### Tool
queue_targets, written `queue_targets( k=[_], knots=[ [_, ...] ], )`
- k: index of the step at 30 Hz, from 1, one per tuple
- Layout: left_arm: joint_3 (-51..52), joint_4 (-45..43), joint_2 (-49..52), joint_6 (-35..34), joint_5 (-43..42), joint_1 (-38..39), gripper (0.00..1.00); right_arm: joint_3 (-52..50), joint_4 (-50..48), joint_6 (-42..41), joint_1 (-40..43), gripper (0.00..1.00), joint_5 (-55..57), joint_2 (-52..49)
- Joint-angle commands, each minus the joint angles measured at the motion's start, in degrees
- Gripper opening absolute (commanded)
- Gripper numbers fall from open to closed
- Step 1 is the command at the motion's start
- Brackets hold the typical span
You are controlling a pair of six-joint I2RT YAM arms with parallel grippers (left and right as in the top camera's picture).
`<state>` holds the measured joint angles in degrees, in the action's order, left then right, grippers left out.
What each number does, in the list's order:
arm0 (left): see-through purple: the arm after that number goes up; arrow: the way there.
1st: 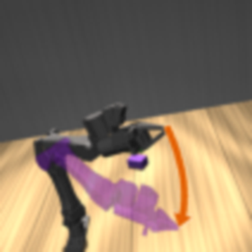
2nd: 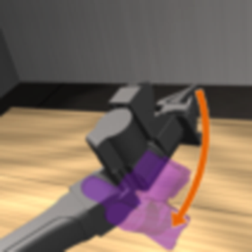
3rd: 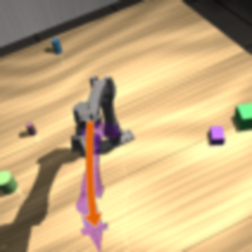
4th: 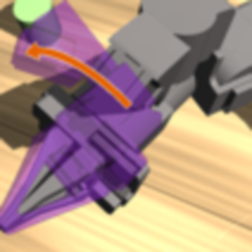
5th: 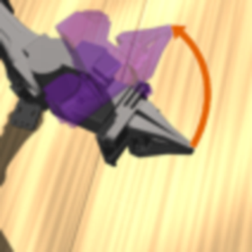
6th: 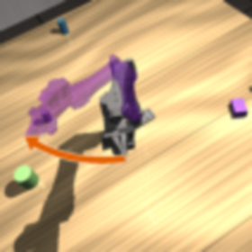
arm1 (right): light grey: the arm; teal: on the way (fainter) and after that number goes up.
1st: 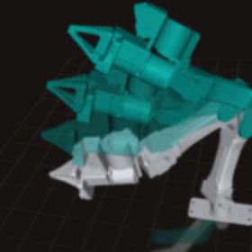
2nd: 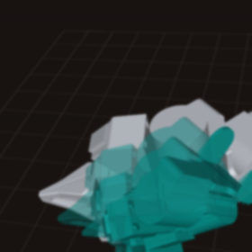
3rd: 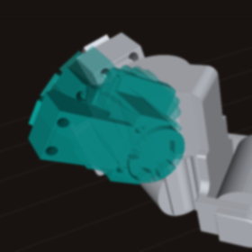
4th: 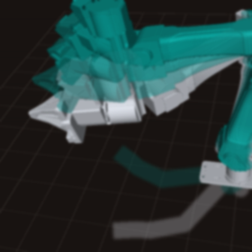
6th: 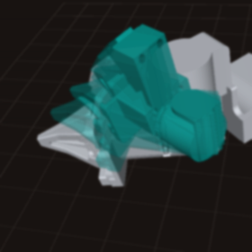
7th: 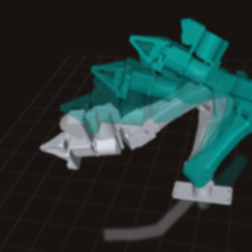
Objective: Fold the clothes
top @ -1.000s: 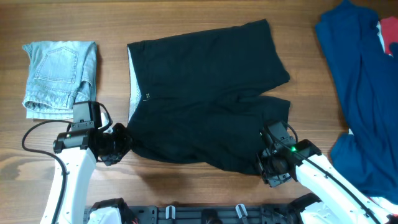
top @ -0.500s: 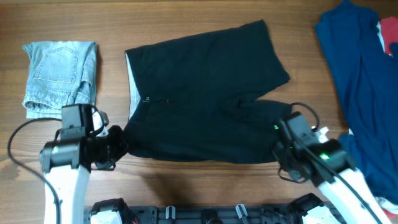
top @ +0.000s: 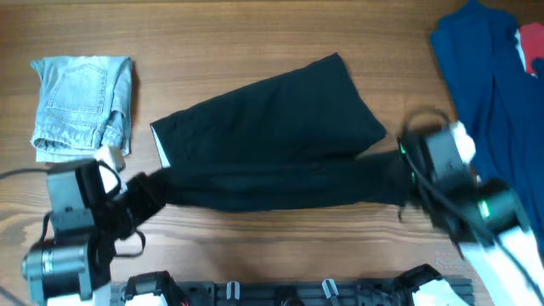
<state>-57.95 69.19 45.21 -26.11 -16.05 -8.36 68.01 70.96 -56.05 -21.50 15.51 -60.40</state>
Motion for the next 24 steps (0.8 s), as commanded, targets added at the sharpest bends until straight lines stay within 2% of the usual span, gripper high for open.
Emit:
queue_targets(
  k=[1, 4, 8, 12, 16, 22, 23, 24],
  knots=[
    [-0.9, -4.81, 6.27, -1.57, 8.48, -0.44, 0.04, 7.26, -5.57, 12.96, 4.94, 0.04, 3.54, -13.11],
    [-0.9, -8.63, 14.05, -2.8, 11.21, -0.44, 0.04, 12.31, -15.47, 21.05, 7.06, 0.04, 3.52, -22.6],
    [-0.9, -14.4, 24.61, -5.79, 14.58, -0.5, 0.04, 14.01, -30.05, 30.16, 7.45, 0.04, 2.29, -31.45],
    [-0.9, -20.22, 34.73, -7.63, 15.19, -0.55, 0.04, 14.03, -36.59, 31.01, 7.43, 0.04, 0.24, -38.97],
    [-0.9, -25.97, 42.01, -10.84, 21.2, -0.55, 0.04, 14.03, -41.94, 32.06, 7.43, 0.04, -3.72, -45.75],
    [-0.9, -32.68, 43.63, -12.15, 23.08, -0.55, 0.04, 14.01, -44.85, 32.13, 7.43, 0.04, -4.0, -50.66],
    [-0.9, -34.01, 43.65, -12.11, 23.23, -0.55, 0.17, 14.01, -45.07, 32.06, 7.43, 0.21, -4.0, -50.9],
    [-0.9, -34.64, 43.65, -12.11, 23.23, -0.55, 0.44, 14.01, -45.24, 32.09, 7.43, 0.44, -4.0, -50.99]
  ],
)
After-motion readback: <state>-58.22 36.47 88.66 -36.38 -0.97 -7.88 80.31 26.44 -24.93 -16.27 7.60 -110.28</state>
